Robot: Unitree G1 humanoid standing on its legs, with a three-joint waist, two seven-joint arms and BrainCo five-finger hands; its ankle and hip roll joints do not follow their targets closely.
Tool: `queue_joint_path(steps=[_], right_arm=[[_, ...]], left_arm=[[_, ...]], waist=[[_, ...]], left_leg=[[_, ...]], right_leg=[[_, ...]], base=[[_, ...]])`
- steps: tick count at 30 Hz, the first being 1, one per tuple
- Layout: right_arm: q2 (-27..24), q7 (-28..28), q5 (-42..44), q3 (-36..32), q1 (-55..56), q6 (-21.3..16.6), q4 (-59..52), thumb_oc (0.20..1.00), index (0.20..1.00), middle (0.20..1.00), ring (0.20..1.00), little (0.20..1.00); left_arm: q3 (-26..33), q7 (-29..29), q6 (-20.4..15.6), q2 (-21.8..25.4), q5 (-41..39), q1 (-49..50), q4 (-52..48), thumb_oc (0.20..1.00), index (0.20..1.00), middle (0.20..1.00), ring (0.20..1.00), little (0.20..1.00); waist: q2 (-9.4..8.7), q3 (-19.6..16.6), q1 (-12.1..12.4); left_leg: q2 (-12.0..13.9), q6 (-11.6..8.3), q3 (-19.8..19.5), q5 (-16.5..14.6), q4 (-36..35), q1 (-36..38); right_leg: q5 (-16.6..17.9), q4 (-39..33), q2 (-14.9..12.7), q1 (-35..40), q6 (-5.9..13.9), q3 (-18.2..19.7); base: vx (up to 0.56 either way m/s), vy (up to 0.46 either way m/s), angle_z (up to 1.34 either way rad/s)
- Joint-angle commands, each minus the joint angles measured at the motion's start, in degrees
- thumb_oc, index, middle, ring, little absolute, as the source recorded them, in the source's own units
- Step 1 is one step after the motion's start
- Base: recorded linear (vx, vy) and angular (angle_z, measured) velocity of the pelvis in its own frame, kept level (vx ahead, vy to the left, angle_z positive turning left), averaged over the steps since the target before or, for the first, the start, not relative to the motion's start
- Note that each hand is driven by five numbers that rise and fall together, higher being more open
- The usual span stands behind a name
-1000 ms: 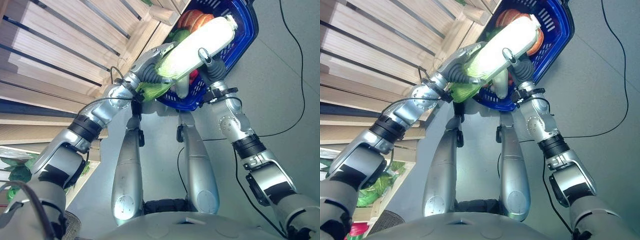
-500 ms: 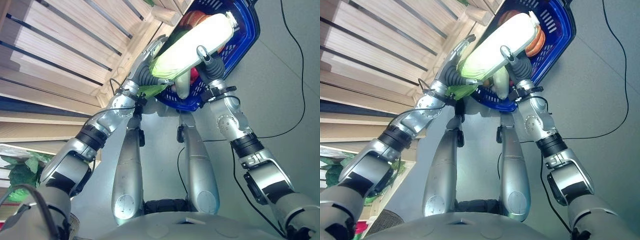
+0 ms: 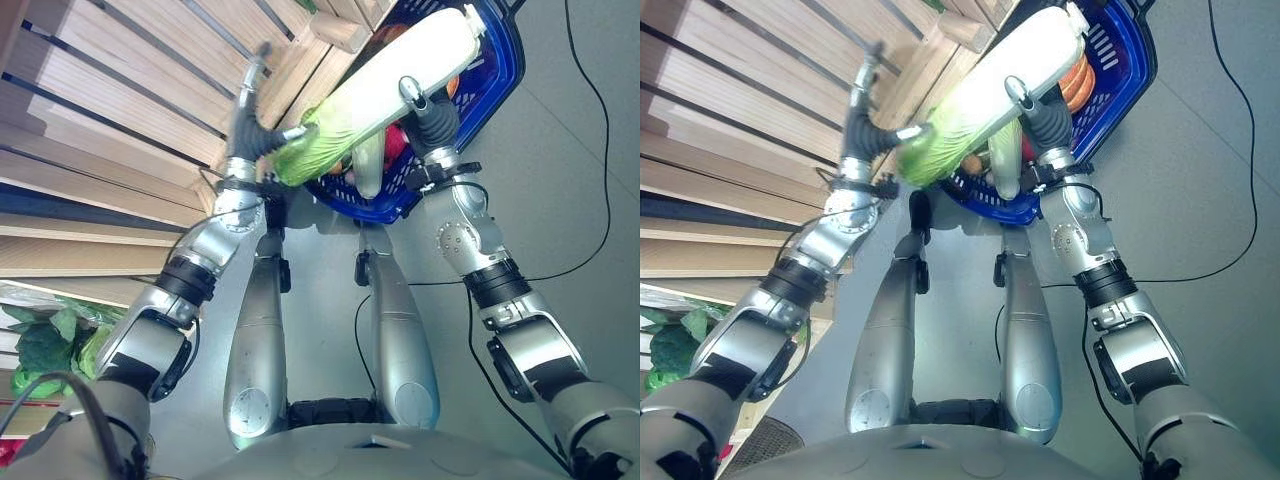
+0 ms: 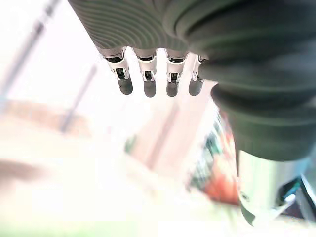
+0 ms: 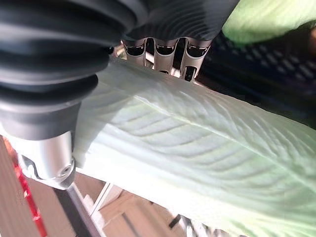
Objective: Pick up fruits and vegetables into the basket
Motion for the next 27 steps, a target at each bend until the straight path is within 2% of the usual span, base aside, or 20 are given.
queue_joint_path(steps=[1, 9, 16, 22, 27], right_arm=[[-2.42, -1.5, -1.15, -3.57, 0.91, -3.28, -5.3, 0.2, 0.2, 0.2, 0.2, 0.2], [-6.96, -5.87, -1.02, -6.78, -0.8, 0.15, 2.17, 0.2, 0.2, 0.2, 0.2, 0.2], [-9.57, -9.83, -1.93, -6.56, -4.55, 2.75, 11.85, 0.2, 0.2, 0.2, 0.2, 0.2], [-9.56, -12.92, -2.1, -4.06, -11.55, 4.97, 23.82, 0.2, 0.2, 0.2, 0.2, 0.2], [-8.75, -12.48, -2.87, -2.4, -18.11, 5.65, 37.32, 0.2, 0.2, 0.2, 0.2, 0.2]], left_arm=[[3.5, 2.45, -2.42, 0.91, -2.85, -0.02, -1.31, 1.0, 1.0, 1.0, 1.0, 1.0], [6.06, 3.03, -2.5, 2.09, -6.9, -1.52, 3.11, 1.0, 1.0, 1.0, 1.0, 1.0], [4.57, 3.03, -1.27, 2.7, -8.0, -4.51, 8.09, 1.0, 1.0, 1.0, 1.0, 1.0], [1.51, 2.58, 0.75, 2.29, -9.02, -8.63, 15.44, 1.0, 1.0, 1.0, 1.0, 1.0], [-0.11, 0.71, -0.45, 1.64, -11.43, -11.17, 21.28, 1.0, 1.0, 1.0, 1.0, 1.0]], waist=[[0.68, -1.08, 0.32], [0.59, -1.08, 0.18], [0.78, -1.08, 0.42], [1.45, -1.08, 0.98], [2.85, -1.08, 1.86]], left_leg=[[-2.06, 0.44, 1.27, 1.36, -4.5, 1.89], [-1.85, 0.24, 1.54, 1.76, -4.56, 1.85], [-1.77, 0.13, 1.6, 1.36, -4.04, 1.64], [-1.97, 0.1, 1.45, 1.24, -3.22, 1.13], [-2.29, 0.22, 1.19, 1.11, -2.28, 0.5]], right_leg=[[-8.24, 7.95, 2.22, 2.84, 2.84, -2.57], [-8.05, 8.1, 2.29, 2.81, 2.67, -2.75], [-8.31, 8.66, 2.22, 2.54, 2.65, -3.06], [-8.49, 9.35, 2.0, 1.99, 2.47, -3.38], [-8.83, 9.9, 1.65, 1.43, 2.13, -3.59]], base=[[0.0, 0.0, 0.0], [0.0, 0.0, 0.0], [0.0, 0.0, 0.0], [0.0, 0.0, 0.0], [0.0, 0.0, 0.0]])
